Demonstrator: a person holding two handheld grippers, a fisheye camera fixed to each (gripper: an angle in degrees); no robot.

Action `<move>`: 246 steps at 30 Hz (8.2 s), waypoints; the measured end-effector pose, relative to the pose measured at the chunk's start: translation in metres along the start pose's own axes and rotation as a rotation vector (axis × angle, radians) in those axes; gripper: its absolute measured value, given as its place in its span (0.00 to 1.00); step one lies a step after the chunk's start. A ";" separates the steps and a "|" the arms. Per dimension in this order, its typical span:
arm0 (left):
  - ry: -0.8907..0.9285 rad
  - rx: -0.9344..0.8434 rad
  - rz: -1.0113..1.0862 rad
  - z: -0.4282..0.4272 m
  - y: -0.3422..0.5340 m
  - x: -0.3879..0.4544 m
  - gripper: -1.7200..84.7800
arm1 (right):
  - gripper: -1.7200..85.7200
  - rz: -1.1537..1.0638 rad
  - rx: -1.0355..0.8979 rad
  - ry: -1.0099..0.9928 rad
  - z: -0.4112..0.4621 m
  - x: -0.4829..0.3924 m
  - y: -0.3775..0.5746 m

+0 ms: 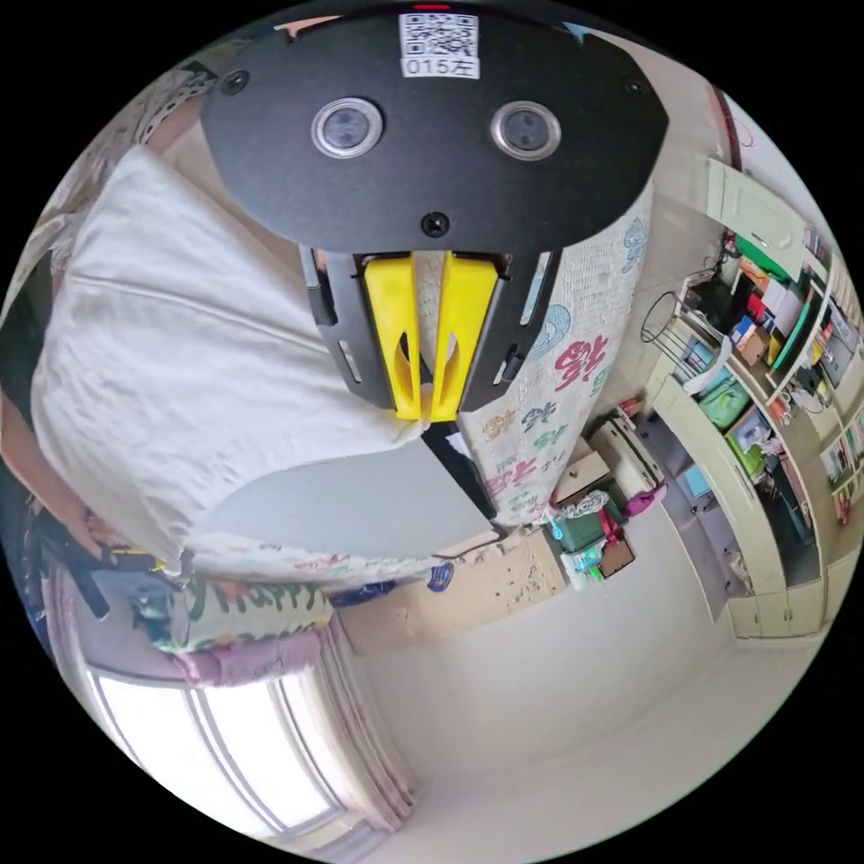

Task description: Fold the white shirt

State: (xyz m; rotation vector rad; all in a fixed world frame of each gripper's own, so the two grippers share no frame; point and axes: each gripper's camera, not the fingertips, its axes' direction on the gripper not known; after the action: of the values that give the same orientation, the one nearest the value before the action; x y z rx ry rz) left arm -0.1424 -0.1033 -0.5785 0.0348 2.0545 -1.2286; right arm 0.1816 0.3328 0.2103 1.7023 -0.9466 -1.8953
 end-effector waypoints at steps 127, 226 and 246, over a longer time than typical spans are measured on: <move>0.284 0.478 -0.763 -0.233 0.268 -0.193 0.02 | 0.02 0.079 0.226 -0.117 -0.201 0.326 0.347; 0.795 0.421 -0.197 -0.067 -0.007 -0.242 0.11 | 0.11 -0.510 -0.066 -0.208 0.120 0.187 0.139; 0.796 0.403 -0.202 -0.165 0.166 -0.044 0.14 | 0.13 -0.303 -0.308 0.004 0.020 0.273 0.316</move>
State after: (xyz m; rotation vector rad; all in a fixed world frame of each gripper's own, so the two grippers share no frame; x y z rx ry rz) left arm -0.1426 0.1295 -0.6315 0.6037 2.4496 -1.9662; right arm 0.0769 -0.0700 0.2497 1.7323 -0.3803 -2.0949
